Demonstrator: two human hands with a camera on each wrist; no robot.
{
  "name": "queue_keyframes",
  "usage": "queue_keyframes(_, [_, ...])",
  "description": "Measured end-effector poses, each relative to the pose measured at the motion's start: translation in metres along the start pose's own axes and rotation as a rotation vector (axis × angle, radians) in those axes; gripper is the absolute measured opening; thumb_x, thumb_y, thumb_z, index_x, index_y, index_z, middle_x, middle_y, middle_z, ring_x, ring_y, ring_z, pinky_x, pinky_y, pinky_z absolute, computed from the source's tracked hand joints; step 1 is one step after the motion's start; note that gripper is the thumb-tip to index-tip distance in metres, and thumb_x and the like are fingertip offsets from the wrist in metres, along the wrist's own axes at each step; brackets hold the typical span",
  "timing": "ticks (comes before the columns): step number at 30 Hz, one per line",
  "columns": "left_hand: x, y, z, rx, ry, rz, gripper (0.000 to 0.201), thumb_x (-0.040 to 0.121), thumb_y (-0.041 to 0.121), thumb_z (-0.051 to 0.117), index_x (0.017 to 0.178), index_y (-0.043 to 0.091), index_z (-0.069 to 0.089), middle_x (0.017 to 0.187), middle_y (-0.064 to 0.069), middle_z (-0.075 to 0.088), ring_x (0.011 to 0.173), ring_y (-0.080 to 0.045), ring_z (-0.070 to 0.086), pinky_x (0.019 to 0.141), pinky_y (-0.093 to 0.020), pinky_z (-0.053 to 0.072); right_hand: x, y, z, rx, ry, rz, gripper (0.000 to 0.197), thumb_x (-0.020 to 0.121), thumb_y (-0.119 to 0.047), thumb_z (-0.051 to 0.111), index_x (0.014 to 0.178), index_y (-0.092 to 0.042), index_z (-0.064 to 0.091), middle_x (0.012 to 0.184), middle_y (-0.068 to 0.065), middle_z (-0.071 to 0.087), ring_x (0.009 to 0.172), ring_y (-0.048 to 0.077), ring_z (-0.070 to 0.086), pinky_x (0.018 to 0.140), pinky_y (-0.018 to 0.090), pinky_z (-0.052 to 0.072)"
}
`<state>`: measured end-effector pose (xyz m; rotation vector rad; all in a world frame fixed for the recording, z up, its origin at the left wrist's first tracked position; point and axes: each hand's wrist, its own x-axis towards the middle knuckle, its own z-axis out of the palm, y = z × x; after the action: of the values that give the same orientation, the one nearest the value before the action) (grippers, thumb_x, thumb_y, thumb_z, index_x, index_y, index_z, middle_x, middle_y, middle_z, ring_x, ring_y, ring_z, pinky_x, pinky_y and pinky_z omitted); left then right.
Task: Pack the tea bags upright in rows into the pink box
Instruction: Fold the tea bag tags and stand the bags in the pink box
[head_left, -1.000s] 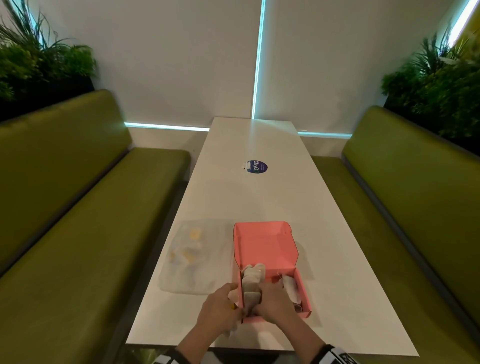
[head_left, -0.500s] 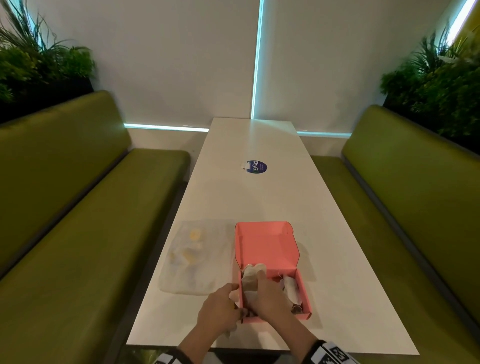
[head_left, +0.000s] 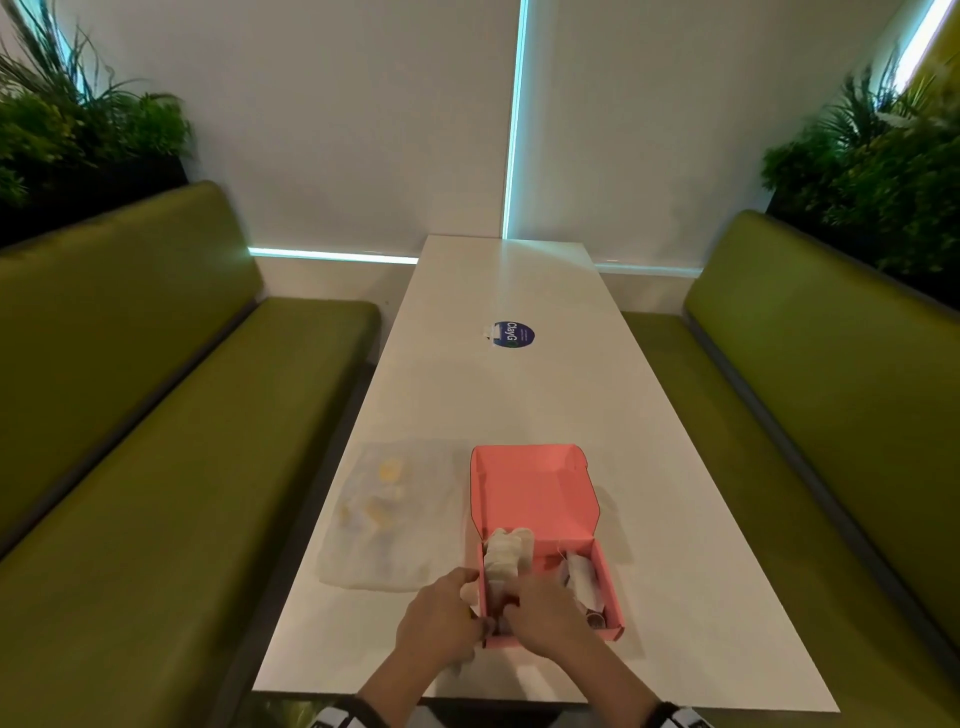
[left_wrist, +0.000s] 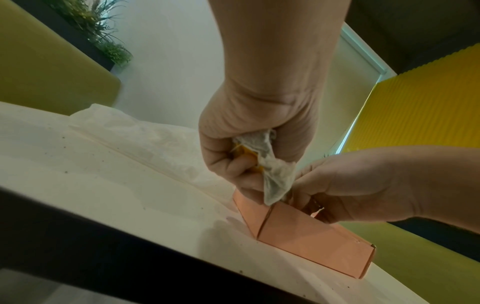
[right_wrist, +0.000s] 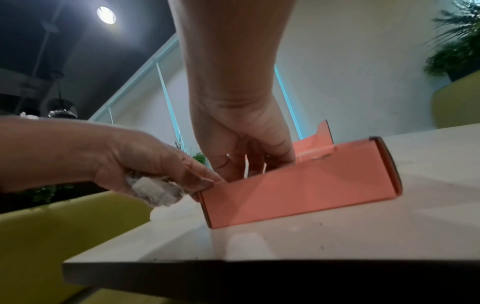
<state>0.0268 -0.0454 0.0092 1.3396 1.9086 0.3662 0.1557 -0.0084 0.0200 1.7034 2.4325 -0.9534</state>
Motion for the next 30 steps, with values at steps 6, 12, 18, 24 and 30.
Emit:
queue_keyframes(6, [0.000, -0.001, 0.000, -0.017, 0.011, -0.009, 0.060, 0.079, 0.035, 0.072, 0.132, 0.031, 0.044, 0.112, 0.002, 0.064, 0.091, -0.018, 0.067, 0.084, -0.031, 0.054, 0.007, 0.011, -0.017, 0.184, 0.254, 0.115, 0.012, 0.090, -0.014, 0.050, 0.084, -0.018, 0.059, 0.090, 0.004, 0.062, 0.079, 0.012, 0.055, 0.081, 0.027, 0.049])
queue_keyframes(12, [-0.003, -0.002, 0.000, -0.047, 0.013, -0.013, 0.057, 0.076, 0.032, 0.072, 0.128, 0.031, 0.048, 0.105, 0.000, 0.068, 0.087, -0.019, 0.068, 0.082, -0.035, 0.055, 0.018, 0.013, -0.015, 0.382, 0.253, 0.251, 0.015, 0.088, -0.015, 0.053, 0.102, -0.015, 0.058, 0.095, 0.002, 0.062, 0.084, 0.014, 0.057, 0.065, 0.018, 0.044])
queue_keyframes(18, [-0.001, -0.002, 0.000, -0.024, 0.007, -0.023, 0.058, 0.078, 0.035, 0.072, 0.130, 0.031, 0.046, 0.113, 0.001, 0.064, 0.096, -0.020, 0.065, 0.087, -0.034, 0.053, 0.022, 0.012, -0.010, 0.553, 0.238, 0.300, 0.015, 0.085, -0.005, 0.055, 0.092, -0.019, 0.059, 0.094, -0.002, 0.063, 0.091, 0.018, 0.063, 0.086, 0.033, 0.053])
queue_keyframes(24, [-0.001, -0.001, 0.000, -0.038, 0.012, -0.029, 0.058, 0.078, 0.034, 0.072, 0.130, 0.031, 0.046, 0.115, 0.001, 0.062, 0.095, -0.021, 0.066, 0.085, -0.034, 0.055, 0.022, 0.008, -0.011, 0.644, 0.154, 0.264, 0.016, 0.088, -0.003, 0.051, 0.099, -0.014, 0.055, 0.098, 0.008, 0.063, 0.062, 0.015, 0.055, 0.053, 0.023, 0.047])
queue_keyframes(30, [-0.002, -0.001, -0.001, -0.025, 0.004, -0.016, 0.058, 0.078, 0.034, 0.072, 0.129, 0.031, 0.046, 0.112, 0.001, 0.066, 0.095, -0.020, 0.066, 0.086, -0.031, 0.052, 0.027, 0.014, -0.009, 0.717, 0.117, 0.259, 0.018, 0.091, -0.001, 0.043, 0.102, -0.012, 0.053, 0.099, 0.010, 0.062, 0.062, 0.014, 0.054, 0.049, 0.021, 0.044])
